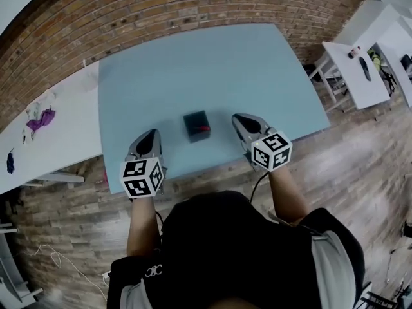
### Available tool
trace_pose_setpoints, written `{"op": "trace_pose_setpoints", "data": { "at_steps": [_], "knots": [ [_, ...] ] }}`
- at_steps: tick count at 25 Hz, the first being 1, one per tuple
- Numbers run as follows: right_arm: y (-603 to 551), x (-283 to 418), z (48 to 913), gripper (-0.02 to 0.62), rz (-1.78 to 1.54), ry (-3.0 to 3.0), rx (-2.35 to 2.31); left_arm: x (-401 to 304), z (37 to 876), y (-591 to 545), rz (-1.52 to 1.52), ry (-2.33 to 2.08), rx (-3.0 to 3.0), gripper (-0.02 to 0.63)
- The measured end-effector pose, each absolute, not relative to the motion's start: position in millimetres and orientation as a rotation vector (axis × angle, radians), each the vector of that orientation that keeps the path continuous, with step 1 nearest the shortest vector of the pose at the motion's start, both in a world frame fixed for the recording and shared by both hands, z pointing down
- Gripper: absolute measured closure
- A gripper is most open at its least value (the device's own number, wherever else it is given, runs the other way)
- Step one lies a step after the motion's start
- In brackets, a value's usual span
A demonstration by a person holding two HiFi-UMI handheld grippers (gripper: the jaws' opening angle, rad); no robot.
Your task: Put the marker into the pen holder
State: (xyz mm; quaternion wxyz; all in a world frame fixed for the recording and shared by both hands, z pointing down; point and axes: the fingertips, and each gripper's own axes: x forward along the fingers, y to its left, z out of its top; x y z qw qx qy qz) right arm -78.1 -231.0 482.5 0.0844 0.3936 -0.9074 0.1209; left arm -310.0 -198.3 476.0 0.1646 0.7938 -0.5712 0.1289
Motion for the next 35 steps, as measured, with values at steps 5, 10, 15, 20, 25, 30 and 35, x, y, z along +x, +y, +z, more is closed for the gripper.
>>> {"op": "trace_pose_setpoints", "data": {
  "at_steps": [5, 10, 15, 20, 25, 30, 35],
  "knots": [
    [-221.2, -75.0, 494.6, 0.587, 0.342, -2.683, 1.134, -288.7, 477.2, -199.3, 0.400, -1.598, 2.284, 0.601],
    [-231.1, -62.5, 485.0, 0.587, 0.294, -2.689, 1.225, -285.5, 474.2, -193.7, 0.400, -1.633, 2.266, 0.601],
    [-237.8, -57.3, 482.2, 0.586, 0.262, -2.702, 1.235, -285.0, 475.5, -182.3, 0.397, -1.686, 2.222, 0.601],
    [-232.6, -66.2, 485.6, 0.587, 0.263, -2.745, 1.165, -280.4, 482.0, -168.6, 0.405, -1.718, 2.187, 0.601],
    [-227.5, -73.9, 478.9, 0.588, 0.259, -2.792, 1.147, -276.4, 484.3, -164.6, 0.408, -1.730, 2.173, 0.601],
    [-220.8, -74.7, 475.7, 0.589, 0.213, -2.786, 1.152, -271.6, 483.7, -162.0, 0.398, -1.734, 2.172, 0.601],
    [-217.9, -75.3, 479.9, 0.589, 0.212, -2.774, 1.123, -268.0, 488.0, -162.0, 0.421, -1.732, 2.171, 0.601]
  ]
}}
